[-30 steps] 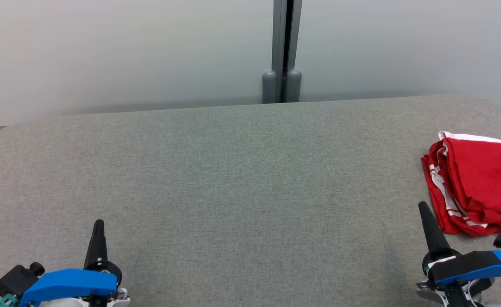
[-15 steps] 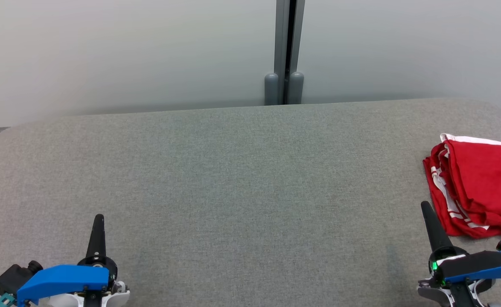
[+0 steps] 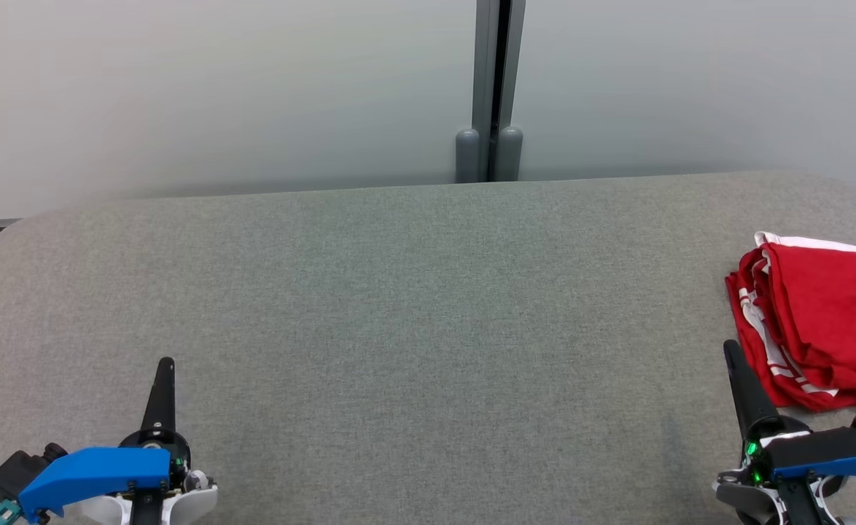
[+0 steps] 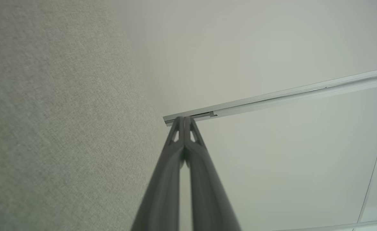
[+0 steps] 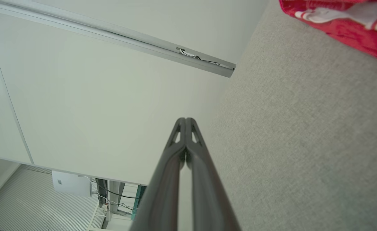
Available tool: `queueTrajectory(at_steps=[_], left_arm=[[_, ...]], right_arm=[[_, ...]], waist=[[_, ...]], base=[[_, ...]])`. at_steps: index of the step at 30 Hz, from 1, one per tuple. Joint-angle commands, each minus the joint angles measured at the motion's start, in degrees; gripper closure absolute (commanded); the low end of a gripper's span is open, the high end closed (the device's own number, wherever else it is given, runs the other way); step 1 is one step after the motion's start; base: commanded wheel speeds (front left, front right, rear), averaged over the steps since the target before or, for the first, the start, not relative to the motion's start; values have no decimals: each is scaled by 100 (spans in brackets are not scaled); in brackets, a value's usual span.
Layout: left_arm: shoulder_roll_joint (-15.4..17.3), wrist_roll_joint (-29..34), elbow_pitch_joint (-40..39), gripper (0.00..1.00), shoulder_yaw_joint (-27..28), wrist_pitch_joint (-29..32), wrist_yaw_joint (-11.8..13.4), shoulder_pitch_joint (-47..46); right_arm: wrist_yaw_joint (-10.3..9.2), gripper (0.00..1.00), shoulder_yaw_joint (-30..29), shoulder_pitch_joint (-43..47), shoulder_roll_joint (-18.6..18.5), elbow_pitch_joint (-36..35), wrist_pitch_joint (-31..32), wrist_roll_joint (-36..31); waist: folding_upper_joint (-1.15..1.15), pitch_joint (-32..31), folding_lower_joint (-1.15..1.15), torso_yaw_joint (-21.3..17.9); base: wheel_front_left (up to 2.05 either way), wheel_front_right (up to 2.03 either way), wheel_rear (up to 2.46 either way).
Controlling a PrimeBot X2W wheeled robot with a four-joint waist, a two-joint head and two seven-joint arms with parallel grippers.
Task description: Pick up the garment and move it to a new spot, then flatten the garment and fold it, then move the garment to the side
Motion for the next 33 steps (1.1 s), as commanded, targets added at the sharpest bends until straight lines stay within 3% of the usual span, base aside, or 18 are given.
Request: queueTrajectory(at_steps=[1, 33], left_arm=[[8, -111, -53, 100, 21, 35, -31, -107], [-77, -1336, -147, 100, 199, 393, -64, -206]], right_arm=[[3, 100, -20, -93, 10, -23, 36, 137], [4, 100, -105, -138, 28, 60, 197, 1536]], waist=[[0, -3, 0, 3], [0, -91, 0, 84]], base=[[0, 0, 0], [0, 0, 0]])
